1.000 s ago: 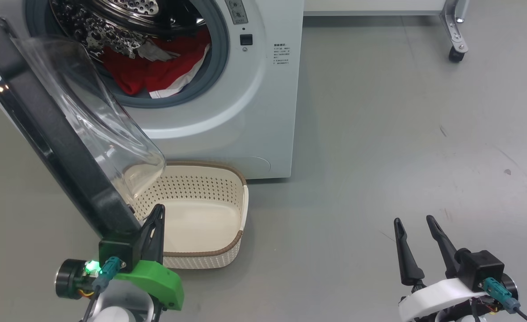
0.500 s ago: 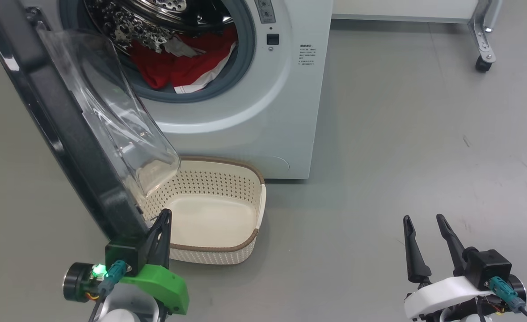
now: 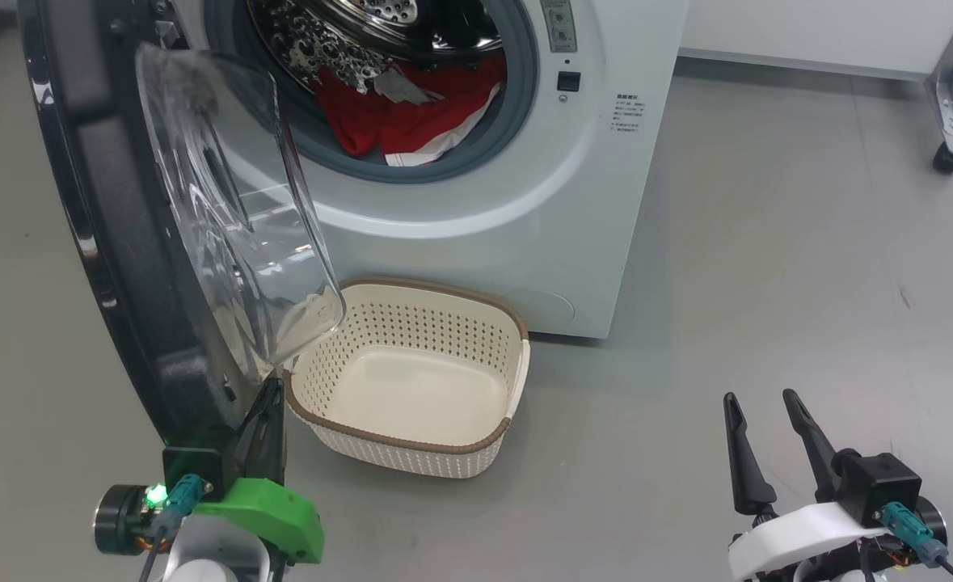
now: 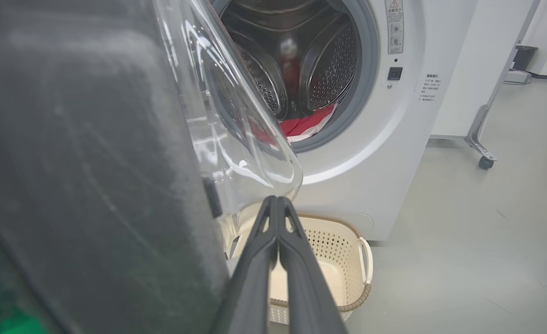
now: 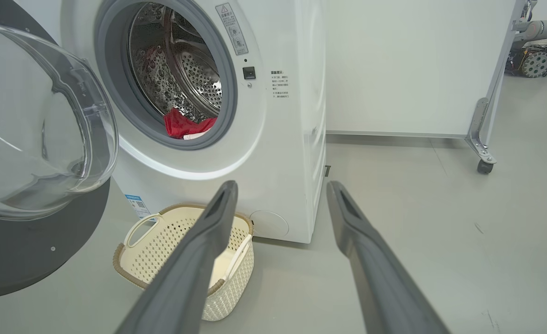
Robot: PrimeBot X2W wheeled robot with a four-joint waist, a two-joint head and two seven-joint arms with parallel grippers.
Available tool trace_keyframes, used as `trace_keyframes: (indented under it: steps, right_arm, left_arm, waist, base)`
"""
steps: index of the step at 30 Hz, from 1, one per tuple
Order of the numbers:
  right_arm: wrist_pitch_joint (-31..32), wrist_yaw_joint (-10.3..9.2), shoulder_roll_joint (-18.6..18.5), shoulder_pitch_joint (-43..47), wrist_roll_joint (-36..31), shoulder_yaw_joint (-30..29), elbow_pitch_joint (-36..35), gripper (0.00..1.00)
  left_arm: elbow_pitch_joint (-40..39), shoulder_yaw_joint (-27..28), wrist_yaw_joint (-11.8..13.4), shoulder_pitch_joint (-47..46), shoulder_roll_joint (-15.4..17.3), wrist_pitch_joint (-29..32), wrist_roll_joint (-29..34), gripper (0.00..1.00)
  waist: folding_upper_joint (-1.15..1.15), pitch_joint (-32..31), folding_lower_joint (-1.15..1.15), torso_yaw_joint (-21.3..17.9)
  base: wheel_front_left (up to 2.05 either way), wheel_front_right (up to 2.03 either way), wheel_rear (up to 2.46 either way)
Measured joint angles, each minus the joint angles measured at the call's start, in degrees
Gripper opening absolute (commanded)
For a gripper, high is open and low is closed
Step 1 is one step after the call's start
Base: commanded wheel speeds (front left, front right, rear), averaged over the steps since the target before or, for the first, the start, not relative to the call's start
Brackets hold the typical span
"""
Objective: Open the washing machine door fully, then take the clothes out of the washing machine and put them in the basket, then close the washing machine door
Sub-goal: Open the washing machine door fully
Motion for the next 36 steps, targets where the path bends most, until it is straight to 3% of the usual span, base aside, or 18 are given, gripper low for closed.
trace_keyframes:
  steps: [15, 36]
  right_arm:
    - [0.0, 1.2, 0.47, 0.96, -1.48, 1.21, 0.1, 1.0]
    - [0.21, 2.03, -2.04, -0.48, -3.04, 1.66, -1.48, 1.0]
  left_arm:
    - [0.09, 4.94, 0.82, 0.27, 0.77, -1.72, -1.42, 0.0]
    - [-0.32, 16.97, 1.72, 0.54, 2.37, -5.28, -6.49, 0.0]
  waist:
    - [0.0, 0.49, 0.0, 4.91]
    - [0.0, 8.69, 0.0, 7.58]
  base:
    - [0.0, 0.0, 0.0]
    - [0.0, 0.0, 0.0]
